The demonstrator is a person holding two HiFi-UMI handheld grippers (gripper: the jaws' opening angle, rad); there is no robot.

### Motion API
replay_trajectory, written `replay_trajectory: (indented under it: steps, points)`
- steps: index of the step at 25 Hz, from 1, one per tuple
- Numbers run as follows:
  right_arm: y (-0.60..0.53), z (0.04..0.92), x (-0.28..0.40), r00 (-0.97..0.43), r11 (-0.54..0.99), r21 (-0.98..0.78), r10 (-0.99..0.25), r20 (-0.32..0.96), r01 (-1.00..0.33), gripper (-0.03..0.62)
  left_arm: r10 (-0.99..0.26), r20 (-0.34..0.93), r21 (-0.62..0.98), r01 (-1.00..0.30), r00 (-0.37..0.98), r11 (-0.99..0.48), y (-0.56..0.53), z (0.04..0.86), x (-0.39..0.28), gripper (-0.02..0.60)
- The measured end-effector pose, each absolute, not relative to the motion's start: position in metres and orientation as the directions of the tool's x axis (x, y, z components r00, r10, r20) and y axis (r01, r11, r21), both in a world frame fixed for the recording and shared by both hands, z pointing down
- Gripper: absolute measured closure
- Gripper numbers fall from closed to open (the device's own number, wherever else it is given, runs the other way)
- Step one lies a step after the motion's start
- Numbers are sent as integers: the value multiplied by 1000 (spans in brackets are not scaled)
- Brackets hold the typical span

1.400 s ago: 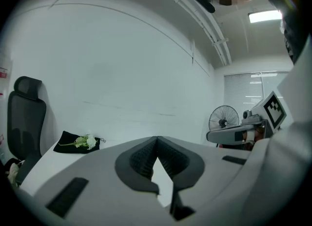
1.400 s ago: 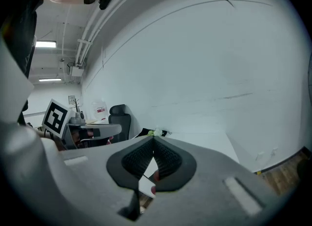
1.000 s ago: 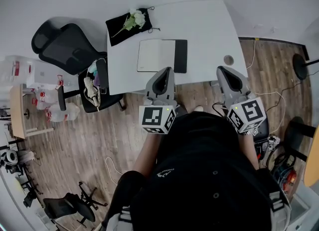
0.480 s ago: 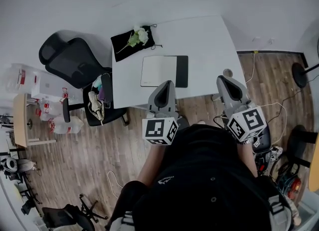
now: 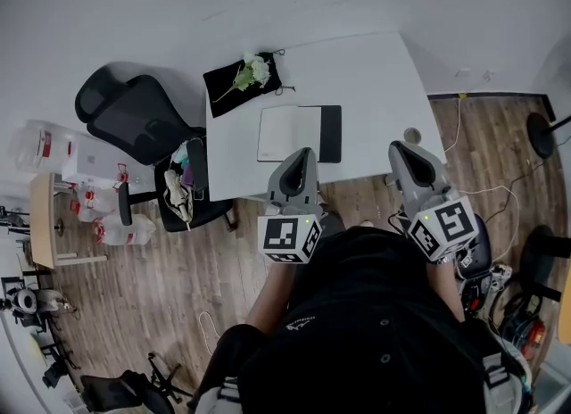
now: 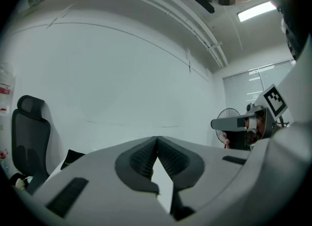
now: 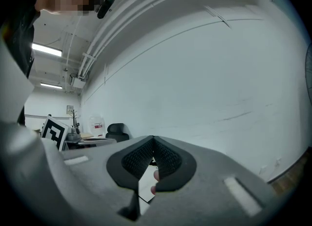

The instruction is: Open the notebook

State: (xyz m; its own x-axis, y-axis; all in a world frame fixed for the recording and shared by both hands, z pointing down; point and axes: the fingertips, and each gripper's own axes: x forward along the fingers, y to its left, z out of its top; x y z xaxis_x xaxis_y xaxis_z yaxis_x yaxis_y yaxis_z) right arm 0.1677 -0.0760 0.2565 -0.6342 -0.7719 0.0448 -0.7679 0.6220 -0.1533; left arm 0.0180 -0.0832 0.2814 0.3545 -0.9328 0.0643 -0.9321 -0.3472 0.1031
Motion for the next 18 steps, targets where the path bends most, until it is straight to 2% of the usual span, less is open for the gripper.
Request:
replay_trajectory:
  steps: [18]
  points:
    - [-88, 266, 177, -627, 614, -147, -775, 72, -775, 589, -917, 63, 104, -917, 393, -386, -98, 289, 38, 575]
